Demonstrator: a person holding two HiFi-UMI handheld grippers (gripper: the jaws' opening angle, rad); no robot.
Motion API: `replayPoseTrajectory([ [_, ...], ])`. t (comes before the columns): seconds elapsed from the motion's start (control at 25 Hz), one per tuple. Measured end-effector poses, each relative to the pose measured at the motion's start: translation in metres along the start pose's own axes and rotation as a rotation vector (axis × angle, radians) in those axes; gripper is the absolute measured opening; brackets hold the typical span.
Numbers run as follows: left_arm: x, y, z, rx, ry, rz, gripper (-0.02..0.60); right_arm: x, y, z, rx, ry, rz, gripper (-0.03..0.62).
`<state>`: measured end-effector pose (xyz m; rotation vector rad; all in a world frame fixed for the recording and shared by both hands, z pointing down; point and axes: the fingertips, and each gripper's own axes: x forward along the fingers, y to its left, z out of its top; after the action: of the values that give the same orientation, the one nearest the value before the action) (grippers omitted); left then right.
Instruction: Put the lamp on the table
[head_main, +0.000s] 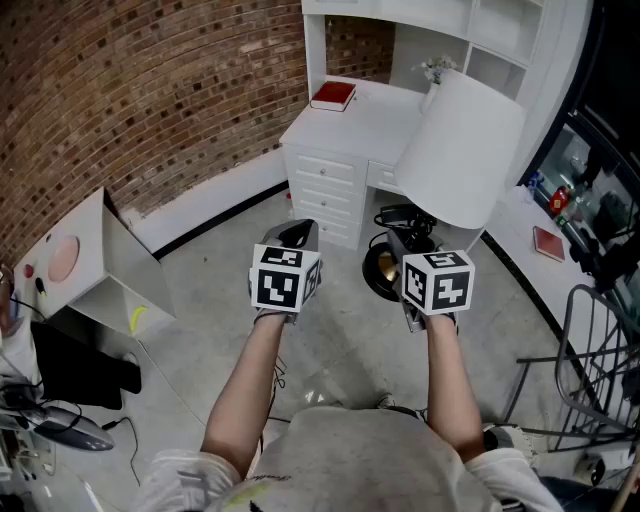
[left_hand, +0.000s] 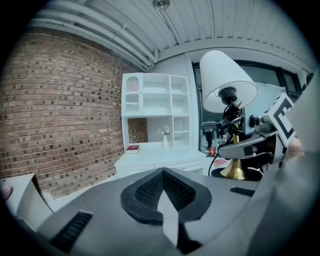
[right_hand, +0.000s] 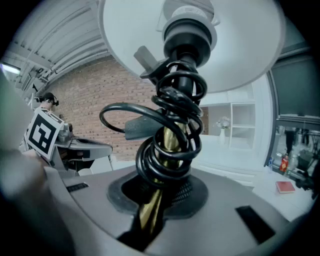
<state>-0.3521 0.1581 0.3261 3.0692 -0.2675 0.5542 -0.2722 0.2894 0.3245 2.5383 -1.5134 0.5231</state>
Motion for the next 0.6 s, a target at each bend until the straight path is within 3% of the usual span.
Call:
replayPoseTrajectory([
  [0.6,0.002,0.006,-0.01,-0.024,-0.005,0.017,-0.003,0.018,0.009,-0.008,0.009,0.025,0.042,0.066],
])
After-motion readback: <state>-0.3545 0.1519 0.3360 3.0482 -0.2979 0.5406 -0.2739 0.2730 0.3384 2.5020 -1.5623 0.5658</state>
